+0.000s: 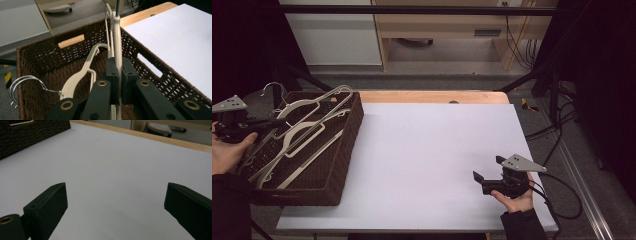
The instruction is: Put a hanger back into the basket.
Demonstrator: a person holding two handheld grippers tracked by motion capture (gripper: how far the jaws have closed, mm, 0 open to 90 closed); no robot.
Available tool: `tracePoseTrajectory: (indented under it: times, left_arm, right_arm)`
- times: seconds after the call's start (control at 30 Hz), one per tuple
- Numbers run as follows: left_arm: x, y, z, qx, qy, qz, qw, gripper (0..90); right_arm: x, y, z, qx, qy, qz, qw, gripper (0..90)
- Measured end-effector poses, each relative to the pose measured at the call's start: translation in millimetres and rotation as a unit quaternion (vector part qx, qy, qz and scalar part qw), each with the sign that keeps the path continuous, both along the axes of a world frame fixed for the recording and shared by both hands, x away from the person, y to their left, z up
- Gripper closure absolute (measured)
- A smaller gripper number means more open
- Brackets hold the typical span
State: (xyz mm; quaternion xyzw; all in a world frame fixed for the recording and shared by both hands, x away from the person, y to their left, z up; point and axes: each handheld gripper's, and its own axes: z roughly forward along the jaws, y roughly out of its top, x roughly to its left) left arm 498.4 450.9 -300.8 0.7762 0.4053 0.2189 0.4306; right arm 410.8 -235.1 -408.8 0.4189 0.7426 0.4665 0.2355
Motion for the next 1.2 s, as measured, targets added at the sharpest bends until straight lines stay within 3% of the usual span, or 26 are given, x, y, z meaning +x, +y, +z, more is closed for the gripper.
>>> tracePoseTrajectory:
  times: [0.2, 0.23, 0.3, 0.37, 0.57, 0.7, 0.77, 0.8, 0.83, 0.87, 0.93, 0.97, 1.03, 1.17, 1.2]
  left_arm:
    - [5.7, -6.0, -18.2, -0.007, 0.018, -0.001, 0.9998, 86.2]
    - [4.7, -4.9, -22.5, -0.021, 0.021, 0.001, 0.9996, 86.2]
    - [4.0, -3.2, -24.3, -0.026, 0.026, 0.004, 0.9993, 86.2]
    - [3.8, -4.5, -33.6, -0.034, 0.044, 0.007, 0.9984, 86.2]
    - [7.0, -18.2, -51.0, -0.022, 0.074, 0.012, 0.997, 86.0]
    - [7.1, -15.1, -63.6, -0.037, 0.099, 0.041, 0.9936, 85.2]
    - [6.6, -14.7, -69.3, -0.017, 0.116, 0.062, 0.9912, 83.9]
    - [6.6, -14.7, -69.3, -0.017, 0.116, 0.062, 0.9912, 83.2]
    - [6.2, -15.5, -71.9, 0.004, 0.126, 0.072, 0.9894, 83.2]
    - [4.1, -14.3, -71.8, 0.01, 0.122, 0.087, 0.9887, 82.4]
    - [3.6, -15.0, -70.7, 0.013, 0.122, 0.092, 0.9882, 81.6]
    - [0.8, -17.4, -65.9, 0.026, 0.106, 0.114, 0.9875, 79.6]
    - [-4.8, -17.2, -57.1, 0.031, 0.088, 0.138, 0.9861, 72.8]
    - [-20.2, -19.3, -43.0, 0.025, 0.055, 0.145, 0.9876, 68.7]
    - [-20.2, -19.3, -43.0, 0.025, 0.055, 0.145, 0.9876, 67.4]
  right_arm:
    - [-0.2, 0.1, 0.1, 0.001, 0.0, 0.0, 1.0, 5.3]
    - [-0.2, 0.1, 0.1, 0.001, 0.0, 0.001, 1.0, 5.4]
    - [-0.1, 0.2, 0.0, 0.002, 0.0, 0.001, 1.0, 5.4]
    - [0.1, 1.1, -0.8, 0.0, 0.002, 0.003, 1.0, 5.5]
    - [-0.1, 0.8, -0.2, 0.002, 0.0, 0.002, 1.0, 5.6]
    - [-0.8, 0.5, 0.4, 0.004, 0.001, 0.002, 1.0, 5.6]
    - [-0.4, 1.0, 0.0, 0.005, 0.001, 0.004, 1.0, 5.6]
    - [-0.4, 1.0, 0.0, 0.005, 0.001, 0.004, 1.0, 5.6]
    - [-0.2, 1.1, -0.2, 0.003, 0.001, 0.005, 1.0, 5.6]
    - [-0.2, 1.2, -0.5, 0.002, 0.003, 0.007, 1.0, 5.6]
    - [-0.2, 1.7, -0.6, 0.003, 0.002, 0.007, 1.0, 5.6]
    - [-0.3, 1.6, -0.5, 0.003, 0.003, 0.007, 1.0, 5.6]
    - [-0.2, 1.7, -0.3, 0.003, 0.001, 0.006, 1.0, 5.6]
    - [-0.4, 1.2, 0.1, 0.004, 0.0, 0.005, 1.0, 5.5]
    - [-0.4, 1.2, 0.1, 0.004, 0.0, 0.005, 1.0, 5.5]
